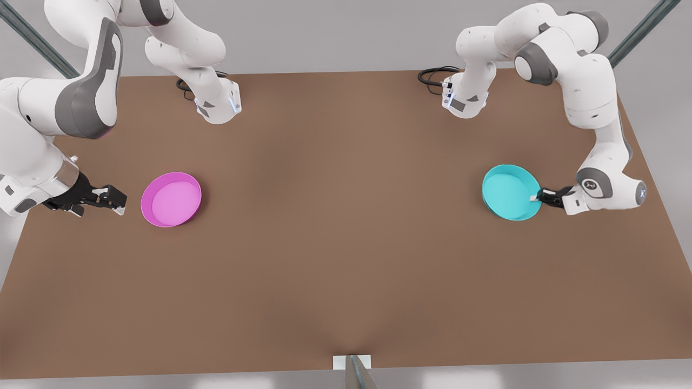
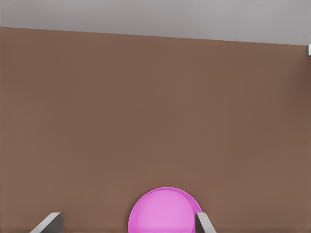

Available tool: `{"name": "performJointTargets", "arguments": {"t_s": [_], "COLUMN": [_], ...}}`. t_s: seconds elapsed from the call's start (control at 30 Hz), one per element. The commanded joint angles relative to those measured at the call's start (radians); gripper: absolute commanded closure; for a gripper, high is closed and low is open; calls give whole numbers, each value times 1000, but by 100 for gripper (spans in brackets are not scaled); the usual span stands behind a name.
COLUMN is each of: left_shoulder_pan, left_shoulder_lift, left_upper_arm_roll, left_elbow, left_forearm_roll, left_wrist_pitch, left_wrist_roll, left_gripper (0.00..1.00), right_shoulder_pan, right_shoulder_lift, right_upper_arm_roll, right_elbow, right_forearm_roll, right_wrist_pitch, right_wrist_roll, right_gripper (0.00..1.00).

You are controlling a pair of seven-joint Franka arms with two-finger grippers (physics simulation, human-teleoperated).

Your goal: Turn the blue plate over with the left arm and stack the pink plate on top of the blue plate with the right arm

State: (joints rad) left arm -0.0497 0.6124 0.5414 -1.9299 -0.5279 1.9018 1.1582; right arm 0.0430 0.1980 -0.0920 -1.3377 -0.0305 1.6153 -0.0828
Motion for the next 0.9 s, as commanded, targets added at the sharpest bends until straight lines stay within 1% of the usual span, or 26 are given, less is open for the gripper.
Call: {"name": "performJointTargets", "arguments": {"t_s": [0.0,0.27,0.37,0.4,0.43,0.53,0.67,0.87], "left_shoulder_pan": [-1,-90,-125,-143,-162,-277,-346,-490], "left_shoulder_lift": [0,-30,-28,-31,-30,-30,-26,-28], "left_upper_arm_roll": [0,-3,-1,-3,-1,-1,-1,-1], "left_elbow": [2,89,117,134,181,256,285,361], "left_forearm_roll": [-37,-27,-14,22,43,152,206,350], "left_wrist_pitch": [-9,-109,-112,-116,-170,-196,-195,-231], "left_wrist_roll": [-2,-144,-166,-196,-236,-383,-448,-588], "left_gripper": [79,79,79,79,79,79,79,79], "right_shoulder_pan": [0,0,0,0,0,0,0,0], "right_shoulder_lift": [0,0,0,0,0,0,0,0], "right_upper_arm_roll": [0,0,0,0,0,0,0,0], "right_elbow": [0,0,0,0,0,0,0,0], "right_forearm_roll": [0,1,1,1,1,1,1,1], "right_wrist_pitch": [0,0,0,0,0,0,0,0], "right_wrist_roll": [0,0,0,0,0,0,0,0], "right_gripper": [0,0,0,0,0,0,0,0]}}
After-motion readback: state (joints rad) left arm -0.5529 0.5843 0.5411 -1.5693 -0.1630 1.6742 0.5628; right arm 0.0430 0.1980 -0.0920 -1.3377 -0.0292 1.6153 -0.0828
